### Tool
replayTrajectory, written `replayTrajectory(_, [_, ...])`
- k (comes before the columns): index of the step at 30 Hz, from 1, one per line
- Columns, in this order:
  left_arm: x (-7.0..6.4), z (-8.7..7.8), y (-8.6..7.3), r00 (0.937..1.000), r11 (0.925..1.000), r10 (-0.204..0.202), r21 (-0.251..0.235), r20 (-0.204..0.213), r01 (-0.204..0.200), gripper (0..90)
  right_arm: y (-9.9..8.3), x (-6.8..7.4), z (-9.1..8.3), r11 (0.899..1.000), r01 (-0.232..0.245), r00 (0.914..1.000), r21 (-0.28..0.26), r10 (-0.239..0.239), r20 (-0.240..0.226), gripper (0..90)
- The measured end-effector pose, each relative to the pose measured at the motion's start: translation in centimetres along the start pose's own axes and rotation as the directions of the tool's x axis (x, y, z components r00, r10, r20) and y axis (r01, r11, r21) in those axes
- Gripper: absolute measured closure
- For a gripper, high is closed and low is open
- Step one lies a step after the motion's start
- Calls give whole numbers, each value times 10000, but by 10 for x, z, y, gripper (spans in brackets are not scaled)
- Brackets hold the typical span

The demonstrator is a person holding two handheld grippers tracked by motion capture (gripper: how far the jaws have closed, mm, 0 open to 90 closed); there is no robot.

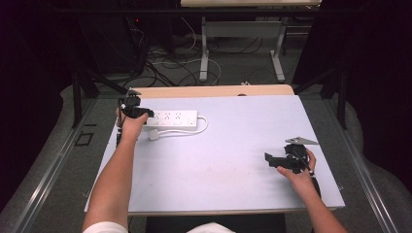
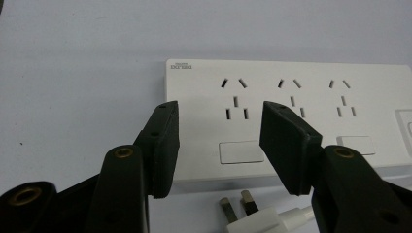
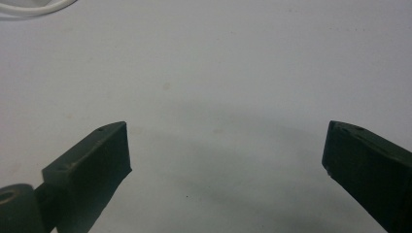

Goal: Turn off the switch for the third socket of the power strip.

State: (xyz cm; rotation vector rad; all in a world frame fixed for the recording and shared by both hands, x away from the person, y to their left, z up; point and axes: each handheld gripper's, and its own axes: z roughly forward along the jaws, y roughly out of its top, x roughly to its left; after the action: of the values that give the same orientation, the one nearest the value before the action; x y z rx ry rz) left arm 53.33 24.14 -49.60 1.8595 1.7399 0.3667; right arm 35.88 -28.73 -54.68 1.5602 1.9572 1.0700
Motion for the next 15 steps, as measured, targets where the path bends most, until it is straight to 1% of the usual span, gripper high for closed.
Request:
replayTrajectory(2, [0,-1,0,10000,10000,-1,19,-29,1,485,0,0,0,10000,-7,10000,-4,7,-1,29])
replayTrajectory(3, [0,-1,0,10000,10000,25,18,-12,-25,463,0,0,0,10000,6,10000,-2,-6,-17,29])
replayTrajectory(4, [0,0,0,10000,10000,-24,-1,17,24,463,0,0,0,10000,6,10000,-2,-6,-17,29])
replayTrajectory(5, [0,0,0,10000,10000,-3,31,74,2,433,0,0,0,10000,2,10000,2,-2,-14,29])
replayTrajectory(6, [0,0,0,10000,9998,60,179,58,-61,430,0,0,0,10000,5,10000,1,-5,-13,29])
replayTrajectory(8, [-2,0,0,10000,10000,63,69,-27,-63,431,0,0,0,10000,3,10000,0,-3,-15,29])
replayTrajectory(10, [-2,-2,0,10000,9998,93,194,16,-93,429,0,0,0,10000,2,10000,4,-2,-20,30])
replayTrajectory(12, [-3,-2,0,9999,9999,141,29,-34,-141,420,0,0,0,10000,13,10000,2,-13,-22,30])
replayTrajectory(13, [-4,-2,0,10000,10000,72,-20,-44,-72,403,0,0,0,10000,46,10000,-6,-46,-21,30])
replayTrajectory(15, [-4,-3,-1,10000,9999,31,-164,20,-31,397,0,0,0,10000,43,10000,-4,-43,-22,30])
